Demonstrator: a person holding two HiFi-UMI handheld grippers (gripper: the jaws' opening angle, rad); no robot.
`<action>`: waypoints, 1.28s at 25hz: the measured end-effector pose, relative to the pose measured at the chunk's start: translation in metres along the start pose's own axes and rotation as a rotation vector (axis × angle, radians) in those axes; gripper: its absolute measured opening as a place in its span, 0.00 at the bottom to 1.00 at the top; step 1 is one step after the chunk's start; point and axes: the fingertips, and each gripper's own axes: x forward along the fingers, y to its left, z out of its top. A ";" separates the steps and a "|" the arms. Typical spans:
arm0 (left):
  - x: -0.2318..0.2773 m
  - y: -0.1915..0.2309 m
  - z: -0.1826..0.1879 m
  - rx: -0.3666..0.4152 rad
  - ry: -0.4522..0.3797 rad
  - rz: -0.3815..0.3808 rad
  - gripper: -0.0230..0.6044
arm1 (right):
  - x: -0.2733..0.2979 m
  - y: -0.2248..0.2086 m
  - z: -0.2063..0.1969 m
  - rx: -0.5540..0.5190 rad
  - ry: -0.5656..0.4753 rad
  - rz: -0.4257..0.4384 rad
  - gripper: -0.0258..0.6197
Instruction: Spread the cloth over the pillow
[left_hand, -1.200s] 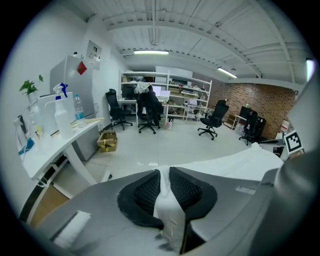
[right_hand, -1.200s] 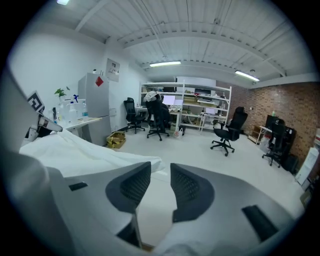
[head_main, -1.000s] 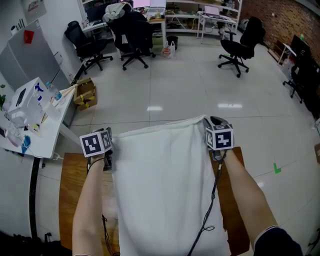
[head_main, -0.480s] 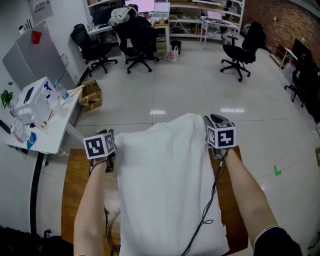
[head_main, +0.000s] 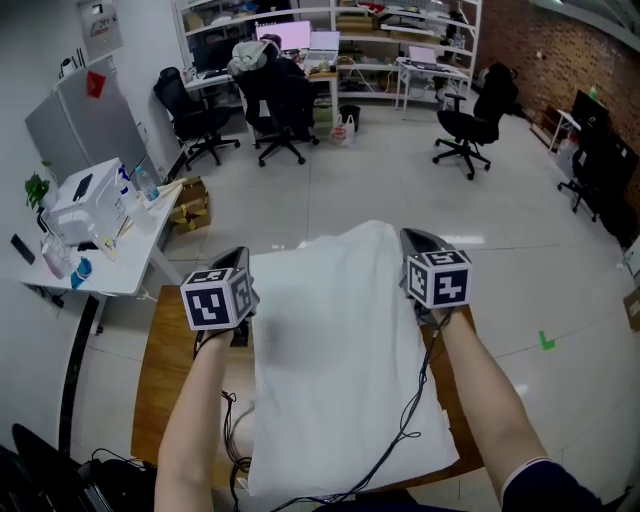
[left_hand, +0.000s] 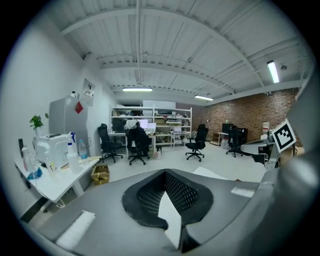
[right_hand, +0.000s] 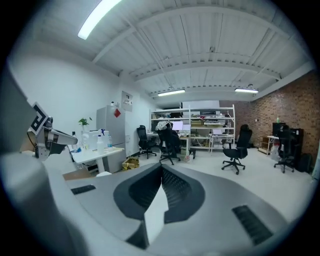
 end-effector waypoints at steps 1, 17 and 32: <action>-0.015 -0.008 0.008 0.012 -0.021 -0.013 0.04 | -0.015 0.011 0.009 0.000 -0.021 0.011 0.05; -0.253 -0.120 0.029 0.136 -0.179 -0.185 0.04 | -0.250 0.164 0.055 0.000 -0.253 0.095 0.06; -0.348 -0.204 -0.022 0.096 -0.247 -0.350 0.04 | -0.363 0.228 0.012 0.008 -0.262 0.204 0.06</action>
